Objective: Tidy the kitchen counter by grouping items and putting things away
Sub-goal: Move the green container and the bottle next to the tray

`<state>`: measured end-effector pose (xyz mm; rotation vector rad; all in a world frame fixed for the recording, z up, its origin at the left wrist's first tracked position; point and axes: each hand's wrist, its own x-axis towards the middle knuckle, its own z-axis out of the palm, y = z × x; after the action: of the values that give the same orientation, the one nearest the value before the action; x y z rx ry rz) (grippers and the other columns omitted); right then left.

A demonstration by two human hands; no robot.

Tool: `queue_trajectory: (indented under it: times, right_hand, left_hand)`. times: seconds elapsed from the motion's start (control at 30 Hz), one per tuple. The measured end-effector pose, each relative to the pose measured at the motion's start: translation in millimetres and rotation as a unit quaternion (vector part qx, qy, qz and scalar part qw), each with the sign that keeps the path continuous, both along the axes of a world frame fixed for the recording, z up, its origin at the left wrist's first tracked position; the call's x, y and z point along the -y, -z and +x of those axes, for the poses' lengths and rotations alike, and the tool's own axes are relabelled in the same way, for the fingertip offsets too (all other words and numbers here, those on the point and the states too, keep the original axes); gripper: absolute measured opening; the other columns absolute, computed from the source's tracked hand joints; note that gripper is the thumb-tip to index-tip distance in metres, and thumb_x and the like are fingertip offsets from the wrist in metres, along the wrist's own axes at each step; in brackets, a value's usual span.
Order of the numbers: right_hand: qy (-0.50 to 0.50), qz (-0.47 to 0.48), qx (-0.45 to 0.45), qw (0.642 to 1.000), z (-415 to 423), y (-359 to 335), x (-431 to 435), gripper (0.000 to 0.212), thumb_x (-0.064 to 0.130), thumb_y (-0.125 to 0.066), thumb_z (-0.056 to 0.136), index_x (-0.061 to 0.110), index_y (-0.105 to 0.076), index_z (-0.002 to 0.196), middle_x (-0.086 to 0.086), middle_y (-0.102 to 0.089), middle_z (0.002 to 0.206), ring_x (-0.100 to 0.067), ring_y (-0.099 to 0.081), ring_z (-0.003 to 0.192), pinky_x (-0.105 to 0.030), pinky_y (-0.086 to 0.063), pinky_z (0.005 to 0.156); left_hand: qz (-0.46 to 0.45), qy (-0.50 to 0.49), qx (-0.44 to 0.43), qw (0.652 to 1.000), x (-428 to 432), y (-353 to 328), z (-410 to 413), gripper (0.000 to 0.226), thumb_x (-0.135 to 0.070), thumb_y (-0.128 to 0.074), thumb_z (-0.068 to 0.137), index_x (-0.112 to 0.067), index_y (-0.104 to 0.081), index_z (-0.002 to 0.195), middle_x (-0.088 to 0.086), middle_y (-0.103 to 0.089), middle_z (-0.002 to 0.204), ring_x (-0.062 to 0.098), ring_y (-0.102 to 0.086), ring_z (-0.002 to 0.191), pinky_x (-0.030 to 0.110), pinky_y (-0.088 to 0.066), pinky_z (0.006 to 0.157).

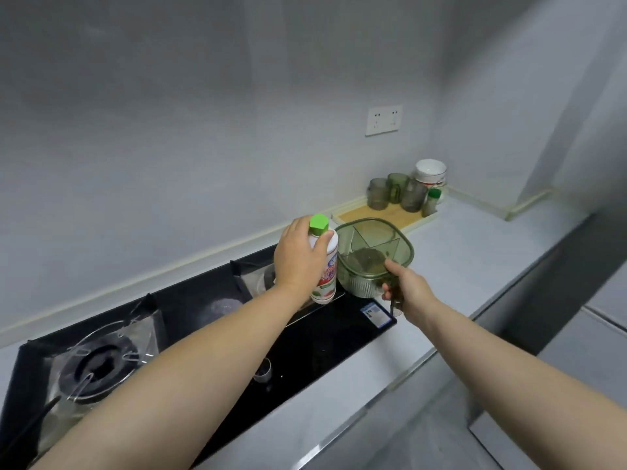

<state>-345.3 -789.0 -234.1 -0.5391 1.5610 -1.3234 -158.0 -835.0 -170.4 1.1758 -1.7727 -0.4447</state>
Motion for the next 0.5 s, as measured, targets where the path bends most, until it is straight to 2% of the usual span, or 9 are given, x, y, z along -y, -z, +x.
queue_trajectory:
  times: [0.23, 0.5]
  right_hand:
    - [0.032, 0.034, -0.009, 0.999, -65, -4, 55, 0.026, 0.036, -0.055, 0.091, 0.011, -0.061, 0.092, -0.002, -0.052, 0.056, -0.014, -0.043, 0.047, -0.024, -0.024, 0.048]
    - [0.034, 0.055, -0.013, 0.998, -129, -1, 105, 0.023, 0.035, -0.057, 0.090, 0.014, -0.063, 0.098, -0.001, -0.051, 0.053, -0.014, -0.042, 0.043, -0.025, -0.025, 0.050]
  left_hand:
    - [0.053, 0.036, -0.030, 0.997, 81, 5, -59, 0.025, -0.035, -0.060, 0.089, -0.017, -0.061, 0.107, -0.005, -0.061, 0.104, 0.015, -0.057, 0.098, 0.033, -0.049, 0.082]
    - [0.102, 0.034, -0.087, 0.990, 145, 15, -115, 0.025, -0.032, -0.063, 0.088, -0.018, -0.063, 0.108, -0.006, -0.063, 0.109, 0.016, -0.058, 0.101, 0.039, -0.051, 0.089]
